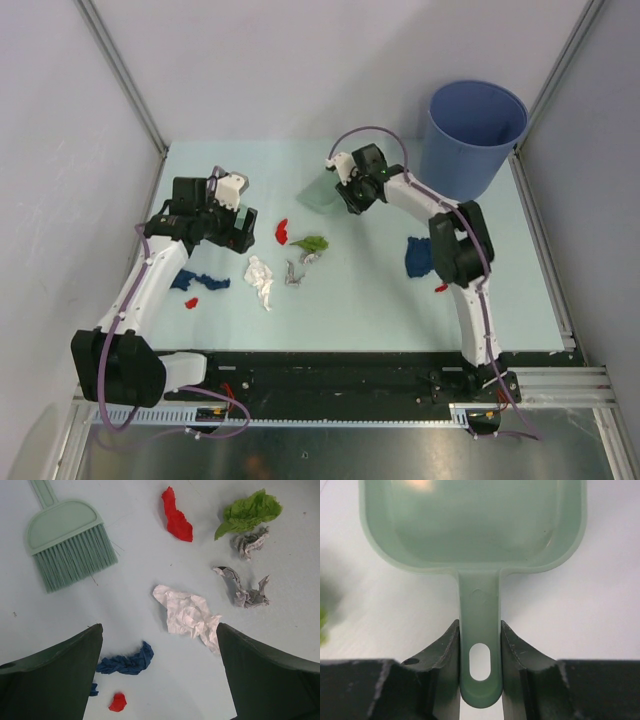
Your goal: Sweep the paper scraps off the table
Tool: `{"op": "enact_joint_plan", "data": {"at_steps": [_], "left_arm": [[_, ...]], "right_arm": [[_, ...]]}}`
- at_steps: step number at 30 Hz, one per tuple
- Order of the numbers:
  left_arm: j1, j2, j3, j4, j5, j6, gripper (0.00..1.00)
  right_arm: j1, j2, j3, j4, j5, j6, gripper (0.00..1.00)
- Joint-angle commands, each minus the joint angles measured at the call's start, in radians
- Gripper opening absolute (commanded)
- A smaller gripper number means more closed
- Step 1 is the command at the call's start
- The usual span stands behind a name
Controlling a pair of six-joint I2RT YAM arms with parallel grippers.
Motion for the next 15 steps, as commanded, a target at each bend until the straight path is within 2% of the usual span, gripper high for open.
{"op": "enact_joint_plan", "data": {"at_steps": [1, 5, 10, 12, 15], "left_arm": [[-0.005, 0.018, 0.072, 0.002, 0.003, -0.002, 1.0], [-0.003, 0.164, 0.207, 0.015, -0.157, -0.043, 0.98], [0.004, 0.452, 0.5, 0.015, -0.267, -0.108, 0.88], [0.007, 0.596, 0.583, 0.013, -0.336, -0.108, 0.86], [0.013, 0.753, 0.706, 0.002, -0.351, -0.09, 0.83]], "right_arm": [[0.058, -0.34, -0.224, 0.034, 0.169, 0.159, 0.0], [0.098, -0.625, -0.547, 0.018, 0.228, 0.313, 0.0], [0.182, -0.805, -0.744, -0.08, 0.312, 0.446, 0.0], [0.257, -0.859, -0.804, -0.135, 0.337, 0.482, 0.0], [0.34, -0.911, -0.882, -0.192, 0.369, 0.543, 0.0]]}}
